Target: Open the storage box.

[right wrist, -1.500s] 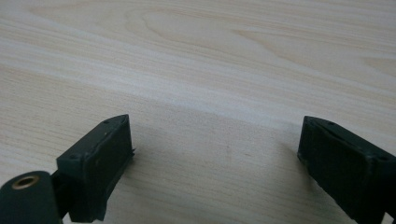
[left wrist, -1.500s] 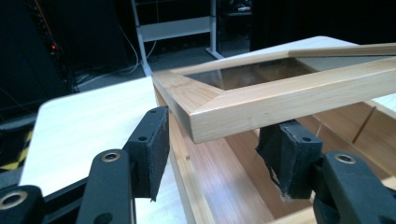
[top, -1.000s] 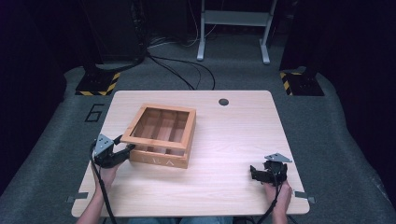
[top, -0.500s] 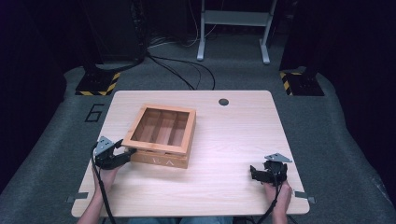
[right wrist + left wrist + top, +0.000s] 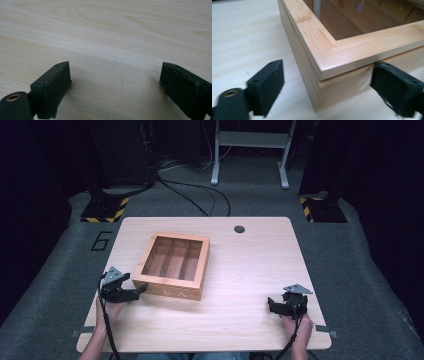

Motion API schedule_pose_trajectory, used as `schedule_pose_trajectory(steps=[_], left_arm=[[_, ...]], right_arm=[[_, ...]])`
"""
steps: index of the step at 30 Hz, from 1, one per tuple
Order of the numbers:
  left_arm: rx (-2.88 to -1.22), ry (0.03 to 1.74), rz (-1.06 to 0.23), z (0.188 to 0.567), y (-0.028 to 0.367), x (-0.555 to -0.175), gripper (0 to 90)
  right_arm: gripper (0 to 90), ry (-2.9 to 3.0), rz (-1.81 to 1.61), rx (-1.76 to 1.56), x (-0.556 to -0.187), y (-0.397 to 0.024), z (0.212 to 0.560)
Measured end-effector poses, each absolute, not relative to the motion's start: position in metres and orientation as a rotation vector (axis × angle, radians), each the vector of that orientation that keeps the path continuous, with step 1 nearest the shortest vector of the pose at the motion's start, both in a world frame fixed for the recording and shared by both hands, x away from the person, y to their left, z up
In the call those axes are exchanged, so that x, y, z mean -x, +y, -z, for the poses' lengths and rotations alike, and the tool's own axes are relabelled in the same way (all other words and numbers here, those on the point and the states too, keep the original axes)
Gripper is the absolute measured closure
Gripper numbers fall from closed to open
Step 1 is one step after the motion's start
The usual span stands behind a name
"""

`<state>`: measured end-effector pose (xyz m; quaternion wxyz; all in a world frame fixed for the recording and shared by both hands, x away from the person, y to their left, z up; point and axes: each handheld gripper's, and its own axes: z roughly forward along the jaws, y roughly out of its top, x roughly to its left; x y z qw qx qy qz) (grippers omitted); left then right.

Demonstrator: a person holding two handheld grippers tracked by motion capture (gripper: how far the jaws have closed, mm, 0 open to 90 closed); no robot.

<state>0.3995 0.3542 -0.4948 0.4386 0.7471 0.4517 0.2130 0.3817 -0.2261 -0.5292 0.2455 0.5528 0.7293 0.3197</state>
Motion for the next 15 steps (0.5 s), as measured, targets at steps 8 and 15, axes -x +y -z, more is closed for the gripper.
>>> schedule_pose_trajectory(steps=[8, 15], left_arm=[[-2.037, 1.221, -0.505, 0.521, 0.357, -0.372, 0.0], [-2.050, 1.267, -0.543, 0.532, 0.362, -0.359, 0.0]], right_arm=[[9.6, 1.989, -0.871, -1.508, -0.382, -0.226, 0.529], [9.6, 1.989, -0.871, -1.508, -0.382, -0.226, 0.529]])
